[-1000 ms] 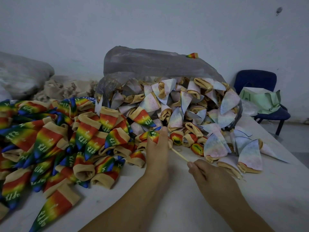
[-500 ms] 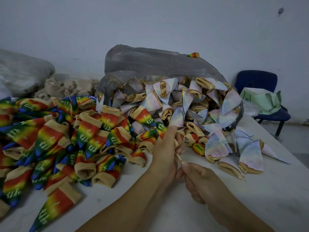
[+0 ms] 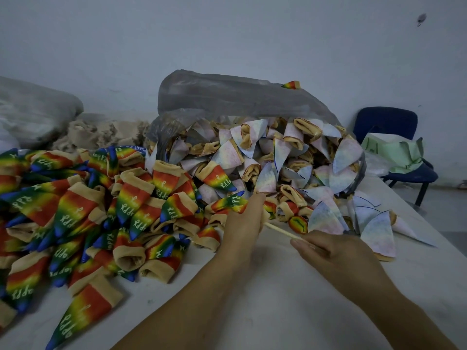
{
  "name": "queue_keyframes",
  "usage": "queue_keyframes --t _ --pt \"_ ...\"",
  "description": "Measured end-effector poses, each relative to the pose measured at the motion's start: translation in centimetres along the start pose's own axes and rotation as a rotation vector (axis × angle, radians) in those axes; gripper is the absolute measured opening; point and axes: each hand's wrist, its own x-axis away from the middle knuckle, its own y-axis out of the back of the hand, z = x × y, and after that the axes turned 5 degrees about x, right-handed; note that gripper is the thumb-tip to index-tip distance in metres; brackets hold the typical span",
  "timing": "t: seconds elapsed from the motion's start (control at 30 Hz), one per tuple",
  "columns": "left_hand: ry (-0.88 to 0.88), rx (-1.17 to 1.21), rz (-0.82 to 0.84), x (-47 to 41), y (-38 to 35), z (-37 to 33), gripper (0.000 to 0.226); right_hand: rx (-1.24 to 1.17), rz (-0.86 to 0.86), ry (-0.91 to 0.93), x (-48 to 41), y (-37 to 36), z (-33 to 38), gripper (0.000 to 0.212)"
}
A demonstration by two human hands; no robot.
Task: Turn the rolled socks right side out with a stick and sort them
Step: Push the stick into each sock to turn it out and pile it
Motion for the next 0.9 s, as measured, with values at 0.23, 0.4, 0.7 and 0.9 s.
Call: queue_keyframes --t 0.23,0.4,0.7,0.9 --pt "-0.388 0.080 0.165 1.8 -1.0 1.2 0.056 -0.515 -0.018 -0.171 0.5 -1.4 3.7 0.038" --pt "-0.407 0.065 0.132 1.1 -0.9 1.8 0.052 -0.590 0.077 -0.294 0.5 -2.3 4.0 0.044" --pt "-0.267 -0.025 0.061 0.0 -0.1 2.4 0.055 -0.227 0.101 -0.182 0.3 -2.2 1.2 0.053" --pt "-0.291 -0.143 0.111 -0.2 -0.3 2.8 0.067 -0.291 0.052 -0.286 0.4 -2.5 1.5 0.056"
